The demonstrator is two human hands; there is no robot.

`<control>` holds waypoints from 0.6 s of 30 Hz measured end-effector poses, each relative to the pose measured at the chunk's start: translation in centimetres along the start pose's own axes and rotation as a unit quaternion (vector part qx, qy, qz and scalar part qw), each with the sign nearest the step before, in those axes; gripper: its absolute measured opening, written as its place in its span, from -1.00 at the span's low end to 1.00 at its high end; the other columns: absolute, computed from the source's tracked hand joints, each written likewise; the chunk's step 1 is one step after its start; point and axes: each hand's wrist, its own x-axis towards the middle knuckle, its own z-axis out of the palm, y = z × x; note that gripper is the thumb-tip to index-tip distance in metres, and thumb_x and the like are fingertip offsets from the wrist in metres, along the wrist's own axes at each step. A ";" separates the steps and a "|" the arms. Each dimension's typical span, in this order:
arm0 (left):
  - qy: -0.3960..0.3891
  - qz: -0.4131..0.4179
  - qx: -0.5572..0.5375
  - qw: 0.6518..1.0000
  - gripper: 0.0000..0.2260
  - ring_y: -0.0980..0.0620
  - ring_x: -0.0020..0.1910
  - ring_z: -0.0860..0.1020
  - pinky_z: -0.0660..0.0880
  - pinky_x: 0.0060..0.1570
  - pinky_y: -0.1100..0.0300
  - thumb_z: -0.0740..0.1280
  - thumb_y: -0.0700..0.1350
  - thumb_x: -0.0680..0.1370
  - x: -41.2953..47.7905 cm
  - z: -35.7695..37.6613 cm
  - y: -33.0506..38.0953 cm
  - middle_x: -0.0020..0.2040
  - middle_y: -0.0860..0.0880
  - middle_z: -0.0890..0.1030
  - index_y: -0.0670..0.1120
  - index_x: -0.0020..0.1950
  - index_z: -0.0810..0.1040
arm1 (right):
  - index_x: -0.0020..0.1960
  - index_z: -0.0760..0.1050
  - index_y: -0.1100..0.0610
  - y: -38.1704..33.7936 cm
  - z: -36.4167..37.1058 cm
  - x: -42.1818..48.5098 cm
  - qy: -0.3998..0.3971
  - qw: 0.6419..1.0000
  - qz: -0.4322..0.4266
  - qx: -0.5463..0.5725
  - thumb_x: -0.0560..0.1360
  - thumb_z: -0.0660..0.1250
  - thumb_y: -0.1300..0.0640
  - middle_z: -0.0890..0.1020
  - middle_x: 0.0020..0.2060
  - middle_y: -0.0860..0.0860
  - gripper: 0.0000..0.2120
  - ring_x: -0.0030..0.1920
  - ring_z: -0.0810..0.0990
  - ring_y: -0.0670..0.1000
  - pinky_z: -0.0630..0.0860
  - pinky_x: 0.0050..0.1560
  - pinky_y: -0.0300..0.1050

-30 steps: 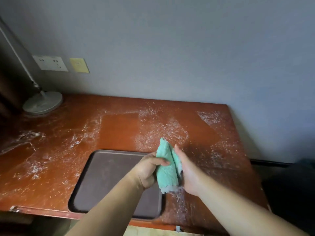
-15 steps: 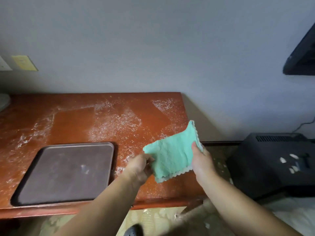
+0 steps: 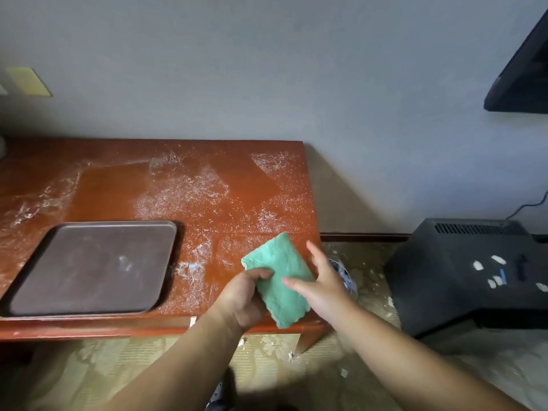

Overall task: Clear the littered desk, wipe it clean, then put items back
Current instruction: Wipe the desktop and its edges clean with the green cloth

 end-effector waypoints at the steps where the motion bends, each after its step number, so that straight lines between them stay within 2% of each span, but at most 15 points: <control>1: -0.003 -0.001 -0.006 1.000 -0.80 -0.16 -0.21 0.59 0.48 -0.19 0.00 0.13 -0.27 0.55 -0.3 0.2 0.0 -0.26 -0.19 0.67 -0.25 -0.03 0.56 | 0.44 0.25 -0.04 0.0 -0.6 0.3 -0.008 0.999 0.036 -0.002 0.33 0.52 0.10 0.45 0.23 -0.14 -0.24 0.20 0.50 -0.06 0.47 0.21 -0.05; 3: 0.002 0.024 0.015 1.000 -0.83 -0.12 -0.19 0.59 0.48 -0.22 0.05 0.18 -0.30 0.53 -0.5 0.3 0.2 -0.18 -0.17 0.66 -0.23 0.04 0.53 | 0.32 0.39 0.07 0.0 -1.9 1.0 -0.040 0.995 0.078 -0.048 0.28 0.54 0.12 0.59 0.12 -0.04 -0.34 0.06 0.60 0.00 0.56 0.12 0.04; 4: 0.018 0.059 0.044 0.997 -0.80 -0.10 -0.13 0.58 0.48 -0.20 0.06 0.23 -0.32 0.51 -0.3 0.0 0.4 -0.07 -0.16 0.63 -0.20 0.11 0.49 | 0.25 0.43 0.09 -0.4 -2.5 1.2 -0.049 0.992 0.069 -0.089 0.28 0.53 0.15 0.61 0.06 -0.02 -0.42 0.02 0.61 0.01 0.58 0.06 0.02; 6: 0.051 0.162 0.191 0.967 -0.50 -0.06 0.06 0.52 0.48 -0.06 0.08 0.38 -0.36 0.43 0.0 -0.7 1.0 0.15 -0.10 0.53 -0.09 0.33 0.35 | 0.13 0.43 0.04 -1.4 -3.3 1.3 -0.048 0.978 -0.001 -0.202 0.32 0.48 0.20 0.57 -0.01 -0.03 -0.57 -0.03 0.58 0.00 0.57 -0.06 -0.05; 7: 0.052 0.217 0.308 0.925 -0.32 -0.03 0.16 0.47 0.46 0.05 0.09 0.45 -0.34 0.39 0.1 -1.0 1.5 0.23 -0.05 0.47 -0.03 0.42 0.27 | 0.08 0.40 -0.01 -1.9 -3.4 1.2 -0.042 0.961 -0.042 -0.269 0.34 0.44 0.22 0.55 -0.02 -0.04 -0.61 -0.04 0.56 0.00 0.55 -0.10 -0.08; 8: 0.052 0.269 0.434 0.858 -0.21 0.00 0.25 0.40 0.42 0.17 0.08 0.50 -0.28 0.36 0.5 -1.2 1.8 0.28 0.00 0.41 0.01 0.48 0.19 | 0.06 0.37 -0.04 -2.2 -3.4 1.2 -0.033 0.935 -0.086 -0.343 0.37 0.41 0.23 0.53 -0.02 -0.06 -0.63 -0.04 0.54 0.00 0.51 -0.12 -0.09; 9: 0.053 0.321 0.547 0.772 -0.19 0.01 0.30 0.35 0.35 0.28 0.05 0.51 -0.21 0.36 0.8 -1.2 2.1 0.31 0.02 0.38 0.02 0.50 0.17 | 0.08 0.36 -0.04 -2.6 -3.2 1.2 -0.015 0.899 -0.140 -0.415 0.40 0.38 0.24 0.52 0.01 -0.08 -0.64 -0.01 0.52 0.00 0.46 -0.09 -0.10; 11: 0.069 0.409 0.680 0.605 -0.40 -0.05 0.27 0.40 0.34 0.29 -0.03 0.43 -0.13 0.41 1.7 -0.9 2.1 0.30 -0.01 0.46 0.02 0.42 0.35 | 0.17 0.37 0.01 -2.2 -2.6 1.5 0.047 0.807 -0.259 -0.528 0.44 0.31 0.30 0.51 0.06 -0.06 -0.63 0.08 0.48 0.04 0.36 0.02 -0.09; 12: 0.082 0.430 0.713 0.547 -0.56 -0.07 0.20 0.46 0.36 0.22 0.01 0.36 -0.15 0.44 2.0 -0.6 2.0 0.21 -0.02 0.53 0.01 0.32 0.45 | 0.19 0.40 0.05 -1.5 -2.3 1.7 0.074 0.771 -0.308 -0.552 0.42 0.29 0.35 0.52 0.04 -0.03 -0.61 0.08 0.48 0.07 0.35 0.07 -0.08; 13: 0.098 0.433 0.740 0.505 -0.67 -0.07 0.13 0.49 0.37 0.15 0.07 0.30 -0.17 0.47 2.2 -0.4 1.8 0.12 -0.01 0.57 -0.01 0.23 0.52 | 0.16 0.45 0.07 -0.6 -2.0 1.8 0.085 0.747 -0.331 -0.570 0.37 0.31 0.39 0.54 -0.02 0.00 -0.58 0.04 0.51 0.09 0.38 0.06 -0.05; 15: 0.107 0.413 0.786 0.447 -0.75 -0.05 0.08 0.48 0.35 0.07 0.12 0.19 -0.19 0.50 2.7 -0.8 0.3 0.05 0.00 0.57 -0.03 0.13 0.55 | 0.01 0.56 0.08 1.8 -1.9 1.8 0.095 0.735 -0.354 -0.570 0.22 0.45 0.37 0.57 -0.17 -0.01 -0.59 -0.12 0.56 0.09 0.49 -0.03 -0.05; 16: 0.092 0.388 0.809 0.432 -0.75 -0.04 0.07 0.47 0.35 0.06 0.13 0.16 -0.19 0.50 3.0 -1.2 -0.7 0.04 0.01 0.55 -0.03 0.10 0.54 | -0.07 0.59 0.07 3.2 -1.9 1.6 0.080 0.732 -0.349 -0.580 0.17 0.49 0.34 0.57 -0.21 -0.02 -0.63 -0.16 0.57 0.07 0.52 -0.04 -0.07; 17: 0.069 0.352 0.827 0.433 -0.75 -0.03 0.07 0.47 0.36 0.05 0.13 0.14 -0.18 0.50 3.3 -1.7 -2.0 0.03 0.00 0.54 -0.03 0.09 0.54 | -0.10 0.62 0.07 4.6 -1.9 1.3 0.046 0.738 -0.324 -0.590 0.19 0.50 0.31 0.59 -0.19 -0.03 -0.68 -0.14 0.58 0.06 0.52 -0.02 -0.08; 18: 0.042 0.312 0.834 0.453 -0.77 -0.04 0.07 0.48 0.38 0.04 0.13 0.15 -0.17 0.50 3.7 -2.3 -3.2 0.03 -0.01 0.54 -0.03 0.07 0.53 | -0.07 0.63 0.08 5.7 -1.8 0.9 0.003 0.759 -0.283 -0.587 0.27 0.46 0.30 0.60 -0.14 -0.02 -0.73 -0.07 0.58 0.06 0.50 0.04 -0.08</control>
